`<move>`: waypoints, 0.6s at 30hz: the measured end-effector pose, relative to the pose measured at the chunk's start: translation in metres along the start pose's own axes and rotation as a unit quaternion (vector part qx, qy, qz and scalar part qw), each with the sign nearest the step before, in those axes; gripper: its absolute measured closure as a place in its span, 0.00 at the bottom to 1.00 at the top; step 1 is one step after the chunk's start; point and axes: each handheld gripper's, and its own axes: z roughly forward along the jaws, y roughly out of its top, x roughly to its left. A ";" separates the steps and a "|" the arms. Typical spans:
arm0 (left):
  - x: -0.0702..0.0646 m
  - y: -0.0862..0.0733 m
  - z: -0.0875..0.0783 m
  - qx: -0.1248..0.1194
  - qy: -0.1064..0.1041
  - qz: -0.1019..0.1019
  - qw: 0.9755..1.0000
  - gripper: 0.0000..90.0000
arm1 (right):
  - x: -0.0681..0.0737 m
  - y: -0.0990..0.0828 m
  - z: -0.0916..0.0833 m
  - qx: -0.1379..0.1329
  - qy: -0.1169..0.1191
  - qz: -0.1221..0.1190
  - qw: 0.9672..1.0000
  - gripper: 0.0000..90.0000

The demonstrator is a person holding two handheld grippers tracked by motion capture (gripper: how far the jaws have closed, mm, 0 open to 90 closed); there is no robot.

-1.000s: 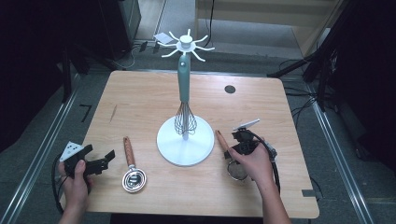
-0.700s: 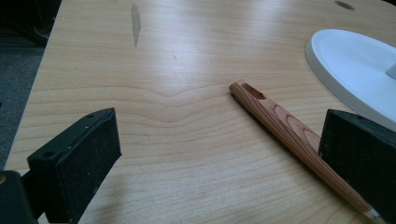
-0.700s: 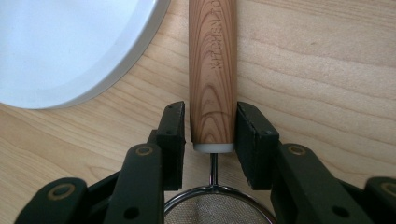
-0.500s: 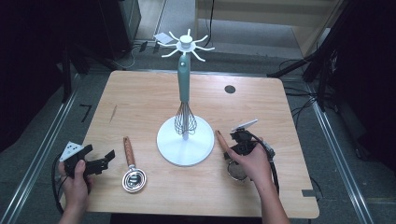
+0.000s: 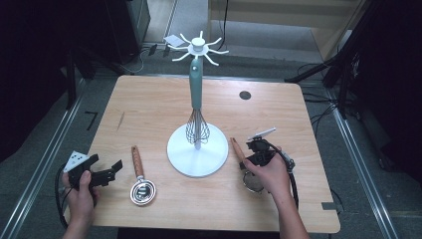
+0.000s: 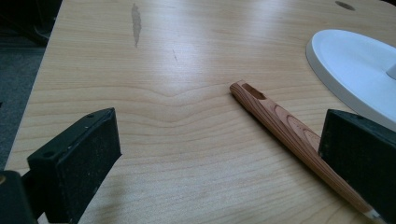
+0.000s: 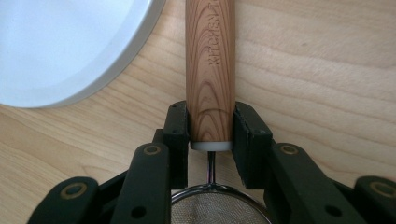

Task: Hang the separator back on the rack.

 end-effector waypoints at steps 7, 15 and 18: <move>0.000 0.000 0.000 -0.001 -0.001 -0.001 1.000 0.00 | -0.001 -0.001 -0.011 -0.047 0.004 -0.004 0.999 0.79; 0.000 0.000 0.000 0.000 -0.001 -0.001 1.000 0.00 | 0.001 -0.003 -0.024 -0.104 0.018 -0.015 0.994 0.79; 0.000 0.000 0.000 0.000 -0.001 -0.001 1.000 0.00 | 0.000 -0.004 -0.030 -0.134 0.030 -0.023 0.990 0.79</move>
